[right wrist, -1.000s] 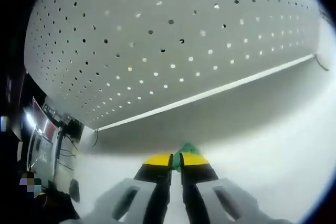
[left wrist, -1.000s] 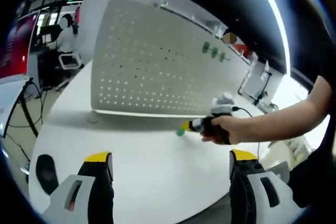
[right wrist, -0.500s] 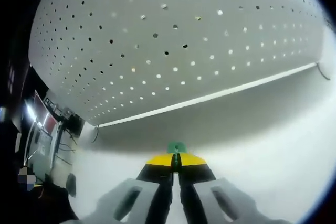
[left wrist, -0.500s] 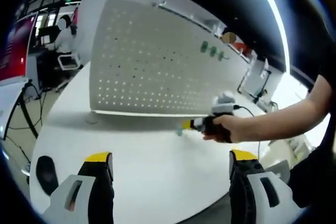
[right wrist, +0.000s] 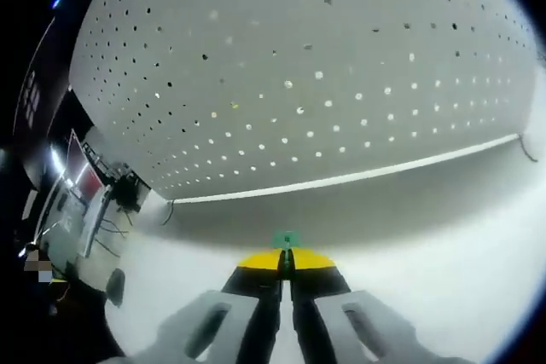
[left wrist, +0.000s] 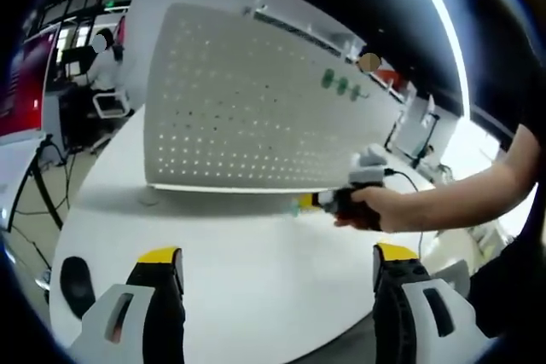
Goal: Insert the hook assembly into the mounting plate slot until the hook locks in place.
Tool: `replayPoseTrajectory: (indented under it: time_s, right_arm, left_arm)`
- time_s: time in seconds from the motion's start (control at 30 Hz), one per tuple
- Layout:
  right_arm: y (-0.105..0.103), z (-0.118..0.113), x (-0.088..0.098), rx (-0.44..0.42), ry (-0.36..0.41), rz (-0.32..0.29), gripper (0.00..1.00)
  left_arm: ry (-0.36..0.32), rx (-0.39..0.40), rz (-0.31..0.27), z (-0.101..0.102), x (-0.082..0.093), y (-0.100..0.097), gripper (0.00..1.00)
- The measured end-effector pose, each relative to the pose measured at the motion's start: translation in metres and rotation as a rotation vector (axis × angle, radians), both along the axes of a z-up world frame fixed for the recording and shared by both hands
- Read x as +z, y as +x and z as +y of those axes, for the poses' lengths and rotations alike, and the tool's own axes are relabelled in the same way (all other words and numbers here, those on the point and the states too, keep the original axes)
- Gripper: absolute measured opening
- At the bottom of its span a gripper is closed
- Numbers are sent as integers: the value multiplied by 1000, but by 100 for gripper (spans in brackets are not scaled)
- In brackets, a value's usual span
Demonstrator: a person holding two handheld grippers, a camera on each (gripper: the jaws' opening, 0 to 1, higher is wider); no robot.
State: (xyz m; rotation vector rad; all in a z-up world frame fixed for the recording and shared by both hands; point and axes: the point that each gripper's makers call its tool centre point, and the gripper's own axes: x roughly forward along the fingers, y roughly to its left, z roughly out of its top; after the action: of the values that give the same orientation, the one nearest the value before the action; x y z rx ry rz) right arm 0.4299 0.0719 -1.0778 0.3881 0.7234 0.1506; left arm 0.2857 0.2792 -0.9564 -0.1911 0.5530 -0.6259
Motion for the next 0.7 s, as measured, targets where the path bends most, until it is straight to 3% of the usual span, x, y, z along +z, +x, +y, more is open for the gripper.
replayPoseTrajectory:
  time_s: [0.3, 0.53, 0.7]
  right_arm:
    - [-2, 7, 39, 73, -15, -96, 0]
    - [-7, 30, 88, 187, -12, -216, 0]
    - [-23, 54, 126, 249, 52, -278, 0]
  left_arm:
    - [13, -4, -16, -1, 6, 3, 93]
    - [23, -10, -25, -7, 10, 10, 91]
    - [30, -18, -21, -13, 11, 16, 87]
